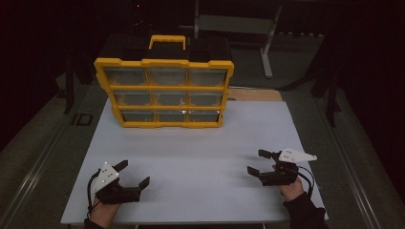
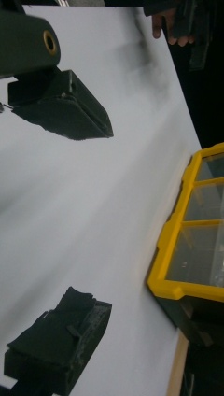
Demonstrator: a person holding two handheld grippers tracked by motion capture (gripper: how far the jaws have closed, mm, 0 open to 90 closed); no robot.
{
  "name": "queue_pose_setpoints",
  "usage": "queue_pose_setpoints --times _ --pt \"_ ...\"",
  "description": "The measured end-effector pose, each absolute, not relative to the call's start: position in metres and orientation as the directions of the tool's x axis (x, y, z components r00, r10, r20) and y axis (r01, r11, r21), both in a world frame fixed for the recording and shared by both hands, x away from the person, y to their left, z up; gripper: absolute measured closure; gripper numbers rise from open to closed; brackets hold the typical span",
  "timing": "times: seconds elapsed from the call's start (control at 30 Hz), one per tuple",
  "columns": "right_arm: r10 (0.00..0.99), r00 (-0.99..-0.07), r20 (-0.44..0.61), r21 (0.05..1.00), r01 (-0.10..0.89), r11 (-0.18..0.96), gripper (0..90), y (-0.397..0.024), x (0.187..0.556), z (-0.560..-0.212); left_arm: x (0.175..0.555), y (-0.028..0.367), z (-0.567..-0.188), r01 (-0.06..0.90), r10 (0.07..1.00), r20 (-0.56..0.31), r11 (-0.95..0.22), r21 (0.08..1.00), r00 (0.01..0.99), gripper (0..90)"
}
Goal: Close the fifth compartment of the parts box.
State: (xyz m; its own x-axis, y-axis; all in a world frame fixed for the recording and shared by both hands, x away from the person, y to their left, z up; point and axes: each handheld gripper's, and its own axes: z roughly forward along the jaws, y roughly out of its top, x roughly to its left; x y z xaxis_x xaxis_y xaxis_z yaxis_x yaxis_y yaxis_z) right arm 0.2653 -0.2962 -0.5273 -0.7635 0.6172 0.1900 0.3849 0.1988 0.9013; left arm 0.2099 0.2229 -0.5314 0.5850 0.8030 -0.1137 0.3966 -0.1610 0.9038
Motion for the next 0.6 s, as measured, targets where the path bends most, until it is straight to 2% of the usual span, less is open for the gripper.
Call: queue_pose_setpoints --times 0.6 --pt "0.658 -0.740 0.143 0.880 0.399 0.258 13.4 -0.306 0.245 -0.541 0.210 0.222 -0.531 0.397 0.804 -0.115 -0.160 0.904 0.584 0.0"
